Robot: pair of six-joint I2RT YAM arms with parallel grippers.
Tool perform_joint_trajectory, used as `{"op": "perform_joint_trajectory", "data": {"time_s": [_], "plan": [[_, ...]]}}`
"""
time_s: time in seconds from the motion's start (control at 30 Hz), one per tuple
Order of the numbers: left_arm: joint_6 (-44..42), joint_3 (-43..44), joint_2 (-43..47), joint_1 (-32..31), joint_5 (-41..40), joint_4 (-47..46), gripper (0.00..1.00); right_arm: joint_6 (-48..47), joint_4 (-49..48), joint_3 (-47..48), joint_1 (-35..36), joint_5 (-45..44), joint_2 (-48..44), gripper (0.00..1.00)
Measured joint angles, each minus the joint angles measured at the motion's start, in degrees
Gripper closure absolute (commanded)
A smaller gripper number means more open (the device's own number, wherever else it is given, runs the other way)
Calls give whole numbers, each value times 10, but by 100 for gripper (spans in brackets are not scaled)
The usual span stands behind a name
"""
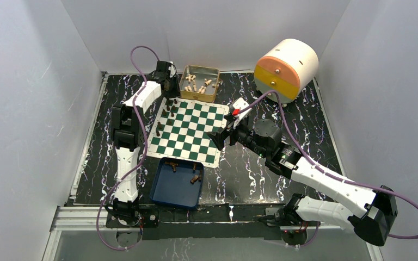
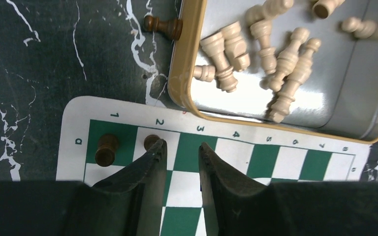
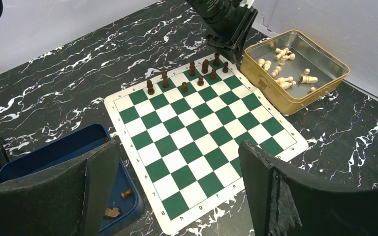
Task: Set up the chess pieces on the board
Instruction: Place the chess piece on the chessboard, then adjust the chess piece on the chessboard.
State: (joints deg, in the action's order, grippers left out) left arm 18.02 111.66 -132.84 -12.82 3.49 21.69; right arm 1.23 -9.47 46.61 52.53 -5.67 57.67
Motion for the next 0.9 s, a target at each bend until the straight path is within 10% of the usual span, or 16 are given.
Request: {"op": "perform_joint_trajectory", "data": {"time_s": [0.9], "plan": [[15, -1, 3, 28, -8, -21, 78, 0, 0, 0, 0, 0, -5, 1]]}}
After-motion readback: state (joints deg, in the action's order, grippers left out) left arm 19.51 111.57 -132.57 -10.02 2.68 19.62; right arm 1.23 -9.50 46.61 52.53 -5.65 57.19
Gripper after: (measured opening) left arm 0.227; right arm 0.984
